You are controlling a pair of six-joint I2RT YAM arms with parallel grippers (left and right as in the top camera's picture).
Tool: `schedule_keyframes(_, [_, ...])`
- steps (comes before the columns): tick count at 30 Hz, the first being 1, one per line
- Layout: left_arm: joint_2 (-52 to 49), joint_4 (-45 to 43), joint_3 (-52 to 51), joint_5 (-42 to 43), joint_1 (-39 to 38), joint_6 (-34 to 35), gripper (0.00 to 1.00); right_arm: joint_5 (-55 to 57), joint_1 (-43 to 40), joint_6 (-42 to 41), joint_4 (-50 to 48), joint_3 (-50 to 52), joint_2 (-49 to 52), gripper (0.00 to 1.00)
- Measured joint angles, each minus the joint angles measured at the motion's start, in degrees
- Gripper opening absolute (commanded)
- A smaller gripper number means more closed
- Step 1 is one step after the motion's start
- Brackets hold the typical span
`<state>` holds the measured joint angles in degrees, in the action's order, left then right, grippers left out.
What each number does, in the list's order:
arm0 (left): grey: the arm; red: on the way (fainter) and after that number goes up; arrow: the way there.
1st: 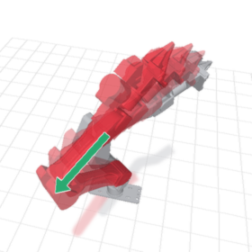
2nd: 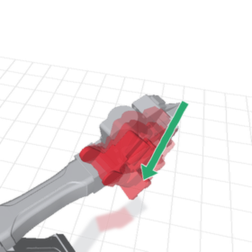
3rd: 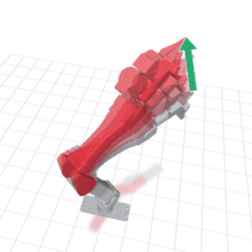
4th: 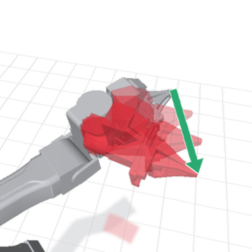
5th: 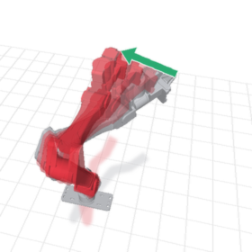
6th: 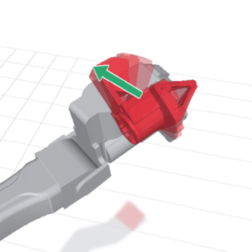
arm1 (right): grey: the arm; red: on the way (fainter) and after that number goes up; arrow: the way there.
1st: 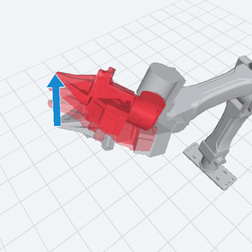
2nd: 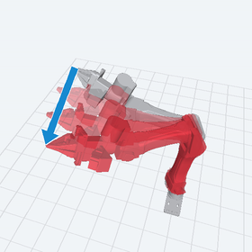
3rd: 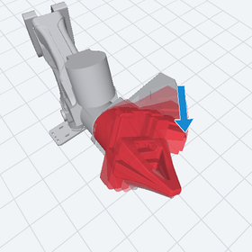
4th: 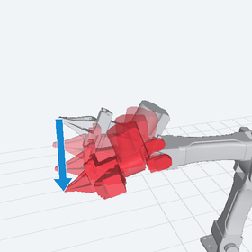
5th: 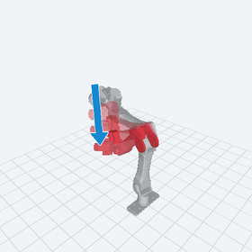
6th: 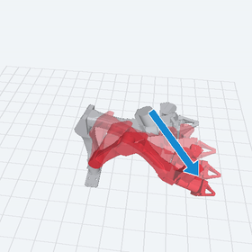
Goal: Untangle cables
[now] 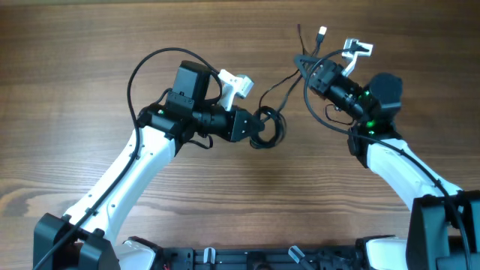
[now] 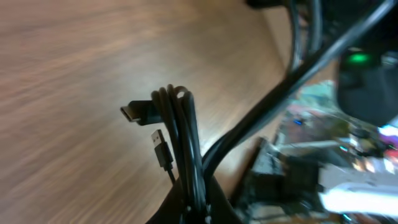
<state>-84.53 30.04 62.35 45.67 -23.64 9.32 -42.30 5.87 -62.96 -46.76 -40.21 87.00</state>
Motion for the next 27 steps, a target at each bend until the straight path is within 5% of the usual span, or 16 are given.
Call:
schedule_keyframes(5, [0.0, -1.36, 0.0, -13.75, 1.05, 3.5, 0.04, -4.39, -2.14, 6.1, 3.32, -0.04, 0.0, 0.05])
schedule_keyframes(10, [0.0, -5.57, 0.0, -14.91, 5.29, 6.56, 0.04, 6.16, -1.11, 13.31, 33.75, -0.55, 0.11, 0.05])
schedule_keyframes(13, [-0.02, -5.66, -0.04, -13.86, 5.4, 6.95, 0.04, 11.04, -0.52, 14.14, 42.1, -0.92, 0.0, 0.05])
schedule_keyframes(23, [0.02, -10.34, -0.13, -20.11, 12.52, 4.11, 0.06, 16.92, -2.54, 19.54, 48.04, -0.85, 0.04, 0.05])
schedule_keyframes(24, [0.02, -10.36, -0.13, -20.37, 12.57, 4.07, 0.18, 16.76, -2.43, 19.61, 48.04, -0.85, 0.04, 0.05])
schedule_keyframes(27, [0.02, -10.38, -0.13, -21.0, 12.57, 3.45, 0.85, 15.52, -0.66, 19.8, 46.9, -0.76, 0.04, 0.08])
